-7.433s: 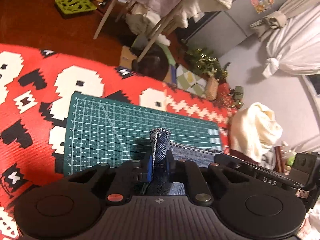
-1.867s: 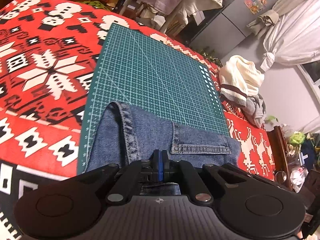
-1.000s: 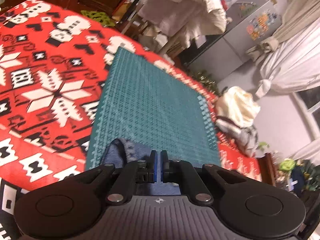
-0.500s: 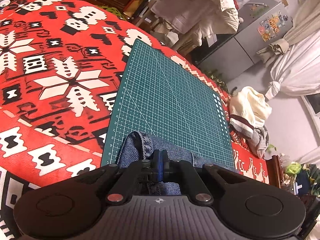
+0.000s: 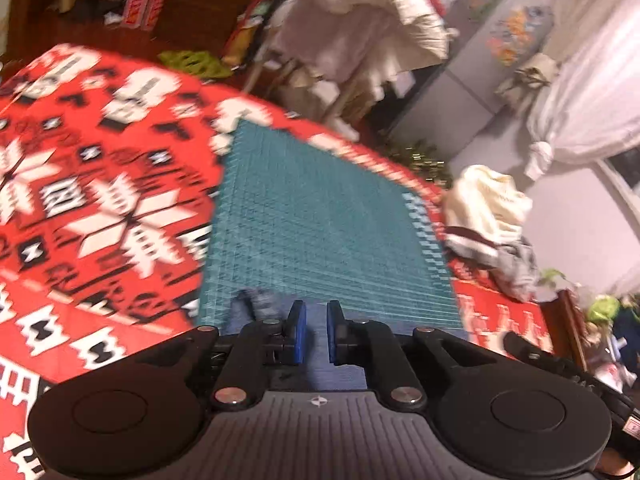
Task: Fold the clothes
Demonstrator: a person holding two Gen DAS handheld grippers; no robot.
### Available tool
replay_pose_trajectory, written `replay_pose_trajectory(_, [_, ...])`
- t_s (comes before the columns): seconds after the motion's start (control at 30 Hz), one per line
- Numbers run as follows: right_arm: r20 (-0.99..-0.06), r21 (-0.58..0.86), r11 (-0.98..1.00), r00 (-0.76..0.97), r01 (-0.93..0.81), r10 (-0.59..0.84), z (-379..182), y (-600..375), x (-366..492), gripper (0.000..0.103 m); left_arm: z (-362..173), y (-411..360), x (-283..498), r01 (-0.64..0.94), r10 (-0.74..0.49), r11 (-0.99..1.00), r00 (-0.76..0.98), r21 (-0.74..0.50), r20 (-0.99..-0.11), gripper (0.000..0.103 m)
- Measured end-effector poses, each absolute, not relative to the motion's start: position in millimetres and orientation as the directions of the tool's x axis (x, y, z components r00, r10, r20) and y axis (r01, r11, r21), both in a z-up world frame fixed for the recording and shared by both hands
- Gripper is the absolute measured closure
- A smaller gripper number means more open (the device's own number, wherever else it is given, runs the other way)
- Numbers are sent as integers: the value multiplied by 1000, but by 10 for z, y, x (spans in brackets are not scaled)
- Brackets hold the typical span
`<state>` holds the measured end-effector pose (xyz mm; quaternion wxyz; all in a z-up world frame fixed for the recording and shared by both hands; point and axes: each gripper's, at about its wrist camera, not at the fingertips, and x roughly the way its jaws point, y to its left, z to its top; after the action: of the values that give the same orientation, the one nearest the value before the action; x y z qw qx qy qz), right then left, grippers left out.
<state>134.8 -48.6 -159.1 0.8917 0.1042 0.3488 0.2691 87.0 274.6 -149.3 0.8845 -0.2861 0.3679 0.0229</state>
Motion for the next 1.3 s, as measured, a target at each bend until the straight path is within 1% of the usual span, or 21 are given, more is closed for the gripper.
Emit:
replay_pose_trajectory(0.03, [-570, 358, 825, 597, -437, 564, -1572, -391, 1317, 84, -1461, 2705, 871, -232, -185, 837, 732, -495, -656, 90])
replay_pose_trajectory(0.1, [-594, 303, 819, 576, -487, 561, -1586, -201, 1267, 78, -1432, 2581, 881, -203, -189, 859, 728, -471, -659, 74])
replay_pose_trajectory(0.13, [-610, 273, 821, 569, -502, 551, -1602, -120, 1242, 77, -1432, 2519, 884, -191, -183, 872, 725, -450, -664, 72])
replay_pose_trajectory(0.23, [-638, 190, 832, 579, -521, 508, -1638, 14, 1185, 64, -1450, 2342, 891, -176, -154, 909, 702, -378, -696, 67])
replay_pose_trajectory(0.27, [-645, 161, 836, 585, -525, 491, -1648, 50, 1169, 55, -1461, 2304, 889, -186, -129, 918, 695, -350, -707, 62])
replay_pose_trajectory(0.3, [-649, 132, 839, 593, -528, 476, -1656, 77, 1157, 47, -1472, 2266, 887, -196, -104, 926, 688, -322, -718, 60])
replay_pose_trajectory(0.37, [-652, 99, 840, 603, -534, 460, -1669, 116, 1128, 37, -1511, 2238, 889, -201, -79, 936, 681, -290, -728, 60])
replay_pose_trajectory(0.47, [-672, 110, 841, 584, -530, 455, -1758, 131, 1153, 35, -1583, 2240, 898, -213, -63, 938, 671, -273, -739, 56])
replay_pose_trajectory(0.53, [-684, 104, 842, 576, -530, 447, -1829, 143, 1170, 34, -1621, 2224, 914, -197, -63, 946, 669, -258, -740, 54])
replay_pose_trajectory(0.57, [-688, 97, 841, 575, -532, 443, -1865, 152, 1179, 32, -1641, 2216, 921, -189, -63, 949, 669, -251, -741, 53])
replay_pose_trajectory(0.63, [-693, 83, 841, 576, -535, 434, -1912, 172, 1188, 27, -1668, 2170, 938, -165, -58, 960, 669, -224, -741, 47])
replay_pose_trajectory(0.67, [-695, 76, 841, 577, -536, 430, -1927, 183, 1190, 25, -1676, 2133, 946, -151, -56, 966, 669, -210, -741, 41])
replay_pose_trajectory(0.7, [-696, 68, 841, 578, -537, 426, -1941, 194, 1189, 24, -1682, 2103, 943, -148, -49, 969, 672, -198, -739, 38])
replay_pose_trajectory(0.77, [-694, 47, 838, 586, -543, 419, -1957, 218, 1165, 24, -1696, 2054, 938, -142, -35, 974, 678, -178, -734, 36])
replay_pose_trajectory(0.83, [-696, 43, 838, 586, -544, 416, -1960, 225, 1157, 20, -1700, 2051, 939, -138, -40, 974, 679, -182, -733, 33])
replay_pose_trajectory(0.9, [-705, 62, 839, 572, -540, 420, -1962, 212, 1169, 3, -1698, 2048, 951, -136, -43, 974, 675, -182, -737, 31])
replay_pose_trajectory(0.93, [-711, 75, 840, 562, -538, 424, -1966, 203, 1178, 2, -1694, 2025, 958, -136, -38, 975, 670, -173, -741, 29])
replay_pose_trajectory(1.0, [-716, 87, 840, 553, -535, 426, -1967, 183, 1190, 1, -1687, 1987, 972, -144, -28, 976, 660, -163, -751, 24])
replay_pose_trajectory(1.17, [-725, 95, 844, 545, -529, 423, -1920, 133, 1218, 1, -1628, 1937, 1003, -184, 1, 972, 625, -147, -781, 22])
replay_pose_trajectory(1.3, [-729, 39, 874, 584, -484, 356, -1835, 90, 1168, 0, -1519, 1879, 982, -204, 64, 976, 615, -80, -786, 18])
